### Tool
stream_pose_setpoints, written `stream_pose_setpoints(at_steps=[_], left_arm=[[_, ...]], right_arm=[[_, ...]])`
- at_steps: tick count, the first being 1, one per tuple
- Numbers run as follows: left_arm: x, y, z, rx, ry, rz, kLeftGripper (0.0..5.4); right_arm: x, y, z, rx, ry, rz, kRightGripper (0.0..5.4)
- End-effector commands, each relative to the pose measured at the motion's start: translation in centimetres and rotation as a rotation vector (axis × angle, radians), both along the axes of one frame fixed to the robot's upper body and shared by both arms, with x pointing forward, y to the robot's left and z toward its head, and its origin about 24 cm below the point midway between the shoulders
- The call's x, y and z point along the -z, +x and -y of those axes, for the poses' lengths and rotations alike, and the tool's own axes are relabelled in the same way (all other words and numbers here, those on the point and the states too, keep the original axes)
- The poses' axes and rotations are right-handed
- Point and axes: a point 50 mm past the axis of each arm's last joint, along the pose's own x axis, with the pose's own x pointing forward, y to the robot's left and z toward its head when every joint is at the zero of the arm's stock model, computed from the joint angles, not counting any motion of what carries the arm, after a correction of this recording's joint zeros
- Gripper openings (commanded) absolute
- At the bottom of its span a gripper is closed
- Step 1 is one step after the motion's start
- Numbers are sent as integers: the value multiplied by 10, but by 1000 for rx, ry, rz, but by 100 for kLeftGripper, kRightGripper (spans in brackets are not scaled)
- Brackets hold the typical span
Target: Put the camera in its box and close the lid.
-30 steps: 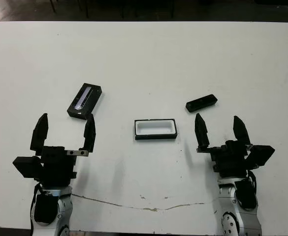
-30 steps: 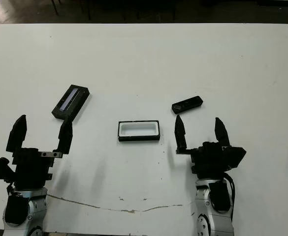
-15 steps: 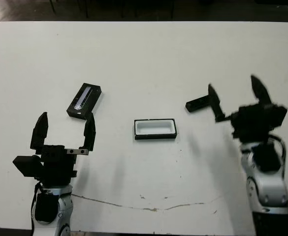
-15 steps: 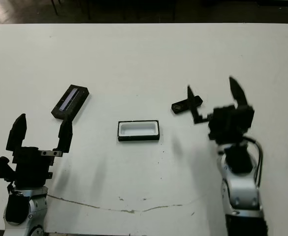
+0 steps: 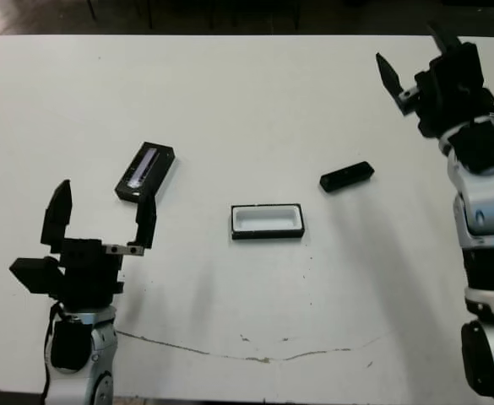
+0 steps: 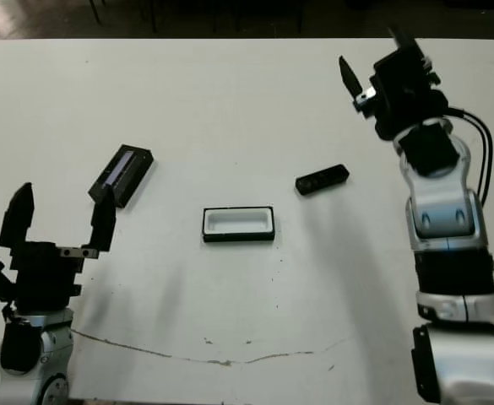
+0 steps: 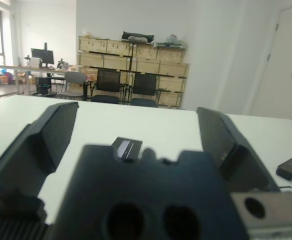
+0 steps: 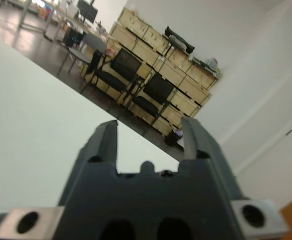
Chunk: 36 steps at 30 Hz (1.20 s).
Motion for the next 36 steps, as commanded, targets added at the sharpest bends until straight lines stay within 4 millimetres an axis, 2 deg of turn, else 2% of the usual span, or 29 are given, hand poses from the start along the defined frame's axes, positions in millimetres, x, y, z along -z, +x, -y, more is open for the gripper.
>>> stream_pose_setpoints(at_steps=[1, 5, 7, 9, 12, 18, 23, 30, 36], left_arm=[[7, -1, -3, -5, 20, -44, 540], [6, -2, -2, -66, -31, -30, 540], [1, 0, -5, -180, -17, 37, 518], [-4, 13, -16, -237, 34, 122, 481], [-17, 35, -31, -256, 122, 179, 412], [-65, 69, -49, -264, 334, 242, 274], [-84, 77, -43, -216, 398, 201, 160], [-88, 80, -41, -86, 504, 93, 7], [-99, 78, -41, -11, 598, -30, 3]], right_arm=[[6, 15, 5, 57, -30, -52, 167], [9, 26, 6, 91, -60, -76, 80], [10, 30, 6, 95, -79, -77, 36], [10, 32, 6, 100, -102, -76, 0], [12, 36, 5, 106, -127, -83, 0], [19, 44, 4, 129, -227, -153, 0], [32, 48, 1, 105, -294, -271, 0], [47, 48, -5, 45, -345, -400, 0], [56, 47, -7, 21, -401, -458, 0]])
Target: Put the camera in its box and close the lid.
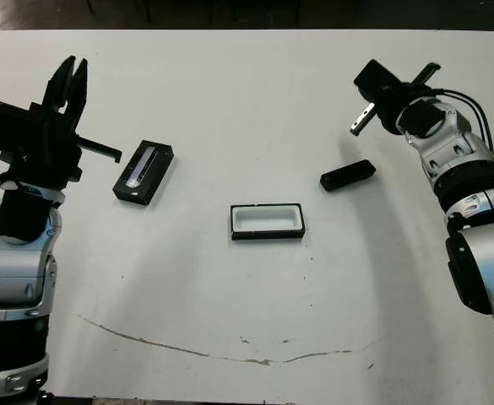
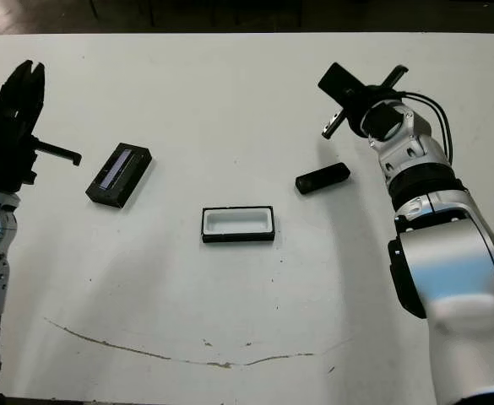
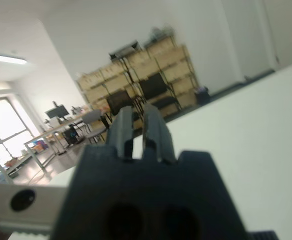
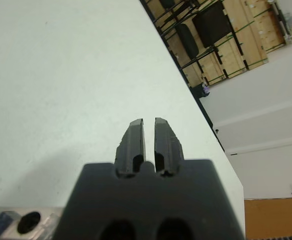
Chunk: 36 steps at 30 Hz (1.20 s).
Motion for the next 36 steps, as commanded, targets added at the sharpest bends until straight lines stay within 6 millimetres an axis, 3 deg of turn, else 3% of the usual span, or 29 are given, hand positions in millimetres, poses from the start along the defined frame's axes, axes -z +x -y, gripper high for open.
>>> stream_pose_setpoints(at_steps=[1, 7, 26, 36], left_arm=[[-3, 0, -3, 24, 64, -97, 3], [-10, 0, -1, 81, 88, -192, 3], [0, -13, 14, 162, 77, -253, 3], [4, -17, 13, 149, 71, -260, 3]], right_arm=[[11, -2, -1, -13, -37, -63, 0], [20, -4, -2, -30, -46, -138, 0], [58, -22, 0, -156, -61, -413, 0], [57, -31, 4, -268, -66, -505, 0]])
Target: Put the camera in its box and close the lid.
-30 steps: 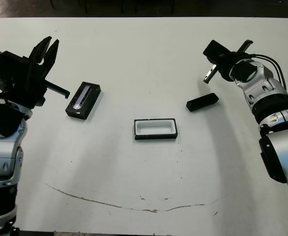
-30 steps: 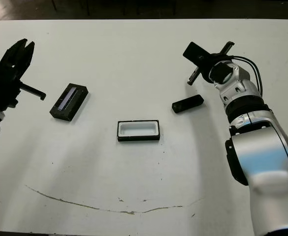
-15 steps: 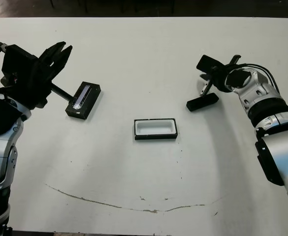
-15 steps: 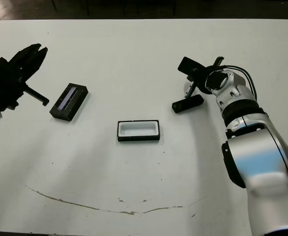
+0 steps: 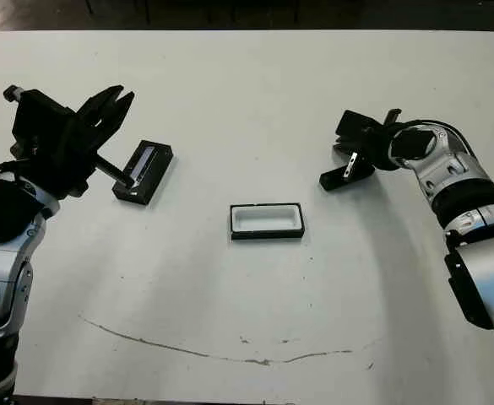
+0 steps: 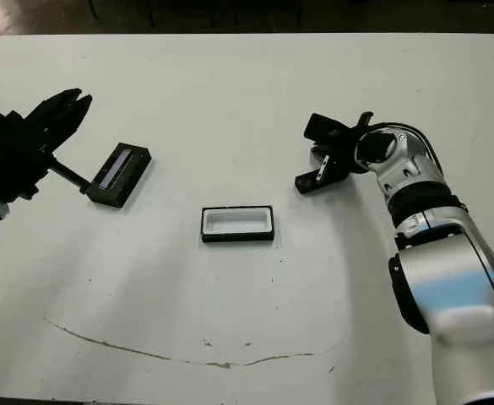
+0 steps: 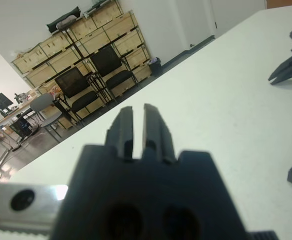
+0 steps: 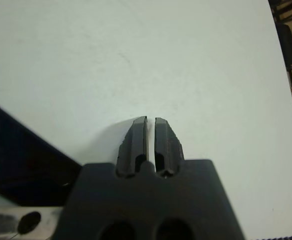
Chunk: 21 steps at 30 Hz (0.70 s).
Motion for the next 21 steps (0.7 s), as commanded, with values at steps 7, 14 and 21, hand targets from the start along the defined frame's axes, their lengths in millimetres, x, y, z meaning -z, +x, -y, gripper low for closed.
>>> stream_pose_setpoints(at_steps=[7, 14, 21], left_arm=[[7, -2, -1, 2, -12, -27, 3], [7, -4, 1, -4, -10, -20, 3], [5, -8, 1, -22, -1, -18, 3]], right_arm=[[8, -25, 10, -152, -73, -157, 0], [0, -51, 15, -182, -85, -185, 0], [1, -66, 24, -155, -108, -210, 0]])
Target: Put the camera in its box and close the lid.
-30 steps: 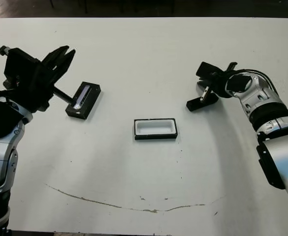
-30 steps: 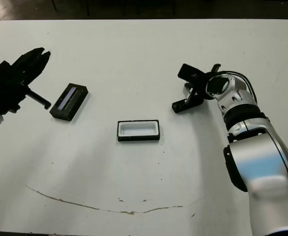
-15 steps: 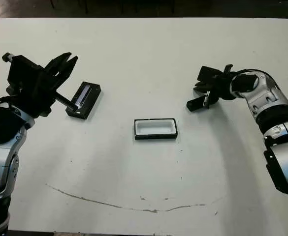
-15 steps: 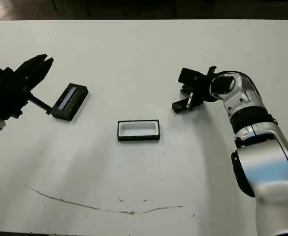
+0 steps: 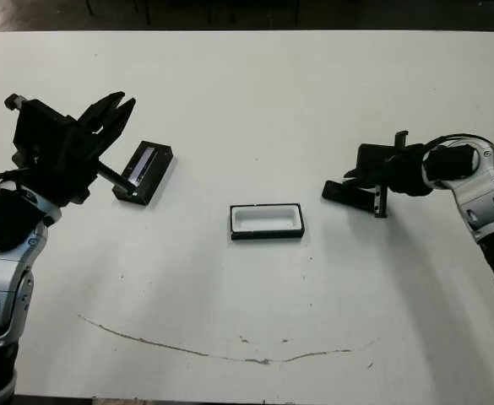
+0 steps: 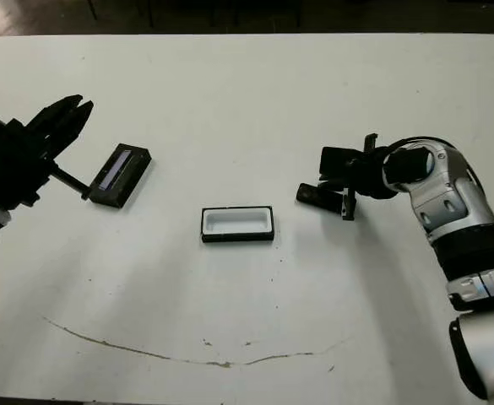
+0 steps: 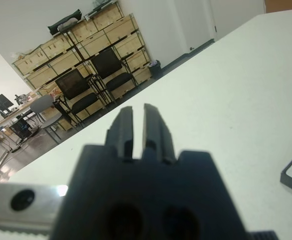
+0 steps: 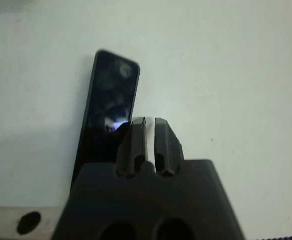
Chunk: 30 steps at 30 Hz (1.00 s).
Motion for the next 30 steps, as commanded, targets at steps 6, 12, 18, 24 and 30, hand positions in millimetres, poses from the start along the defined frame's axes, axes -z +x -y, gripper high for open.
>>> stream_pose_setpoints(at_steps=[6, 12, 18, 24, 30], left_arm=[[3, -5, 0, -22, 2, -20, 3], [2, -8, 3, -22, 0, -4, 3], [1, -9, 4, -14, -1, 3, 3], [3, -9, 5, -7, -8, 7, 3], [4, -10, 5, -16, -13, -4, 3]], right_arm=[[6, -17, 18, 3, 3, -62, 0], [6, -24, 22, -1, 11, -79, 0], [8, -34, 16, -71, 39, -100, 0], [9, -39, 7, -113, 29, -120, 0], [8, -41, 1, -116, 23, -129, 0]])
